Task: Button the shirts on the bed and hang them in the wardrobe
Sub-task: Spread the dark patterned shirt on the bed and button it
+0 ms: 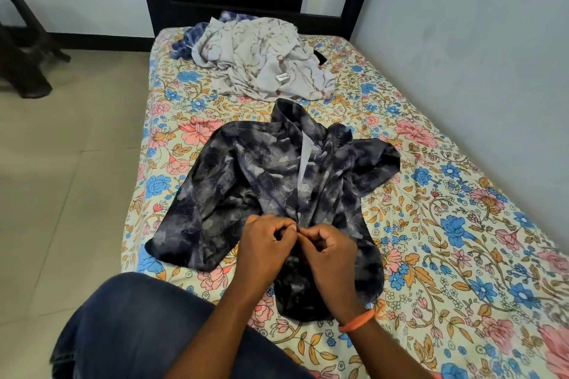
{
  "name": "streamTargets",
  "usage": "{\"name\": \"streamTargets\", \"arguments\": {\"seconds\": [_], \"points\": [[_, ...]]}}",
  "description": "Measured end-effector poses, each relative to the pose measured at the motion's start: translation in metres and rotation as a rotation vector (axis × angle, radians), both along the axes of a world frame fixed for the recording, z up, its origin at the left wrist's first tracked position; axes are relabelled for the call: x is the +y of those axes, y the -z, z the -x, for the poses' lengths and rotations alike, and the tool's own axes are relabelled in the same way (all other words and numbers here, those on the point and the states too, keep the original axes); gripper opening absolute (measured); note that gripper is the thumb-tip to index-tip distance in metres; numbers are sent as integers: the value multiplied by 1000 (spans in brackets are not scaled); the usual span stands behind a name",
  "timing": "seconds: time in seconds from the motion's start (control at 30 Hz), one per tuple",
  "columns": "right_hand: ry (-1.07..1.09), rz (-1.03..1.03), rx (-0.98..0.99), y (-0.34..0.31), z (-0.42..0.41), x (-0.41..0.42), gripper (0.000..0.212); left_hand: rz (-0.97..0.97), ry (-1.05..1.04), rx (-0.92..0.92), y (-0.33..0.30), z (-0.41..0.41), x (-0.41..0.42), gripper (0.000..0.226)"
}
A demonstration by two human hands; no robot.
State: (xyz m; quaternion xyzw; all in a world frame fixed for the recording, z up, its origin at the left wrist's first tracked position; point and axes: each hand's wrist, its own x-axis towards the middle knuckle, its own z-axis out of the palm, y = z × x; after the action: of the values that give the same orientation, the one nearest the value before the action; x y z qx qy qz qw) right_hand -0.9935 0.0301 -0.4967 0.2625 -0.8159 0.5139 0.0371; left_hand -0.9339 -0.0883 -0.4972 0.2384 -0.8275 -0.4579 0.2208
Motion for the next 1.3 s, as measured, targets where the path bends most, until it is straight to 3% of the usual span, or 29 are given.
{"name": "streamTargets", "arguments": {"seconds": [0.53, 0.73, 0.83, 1.0, 1.13, 1.3], "points": [[-17, 9, 39, 1, 8, 7, 10, 111, 92, 60, 1, 4, 0, 16], [-35, 4, 66, 6, 10, 8, 6, 349, 95, -12, 2, 8, 3, 10], [-29, 50, 0, 9, 11, 8, 11, 249, 60, -13, 2, 10, 4, 10], [11, 200, -310, 9, 11, 6, 9, -203, 72, 33, 5, 12, 7, 14], [12, 255, -488, 9, 12, 7, 8, -204, 65, 9, 7, 15, 8, 14], [-7, 294, -546, -1, 12, 6, 11, -288, 37, 22, 4, 15, 11, 16]]}}
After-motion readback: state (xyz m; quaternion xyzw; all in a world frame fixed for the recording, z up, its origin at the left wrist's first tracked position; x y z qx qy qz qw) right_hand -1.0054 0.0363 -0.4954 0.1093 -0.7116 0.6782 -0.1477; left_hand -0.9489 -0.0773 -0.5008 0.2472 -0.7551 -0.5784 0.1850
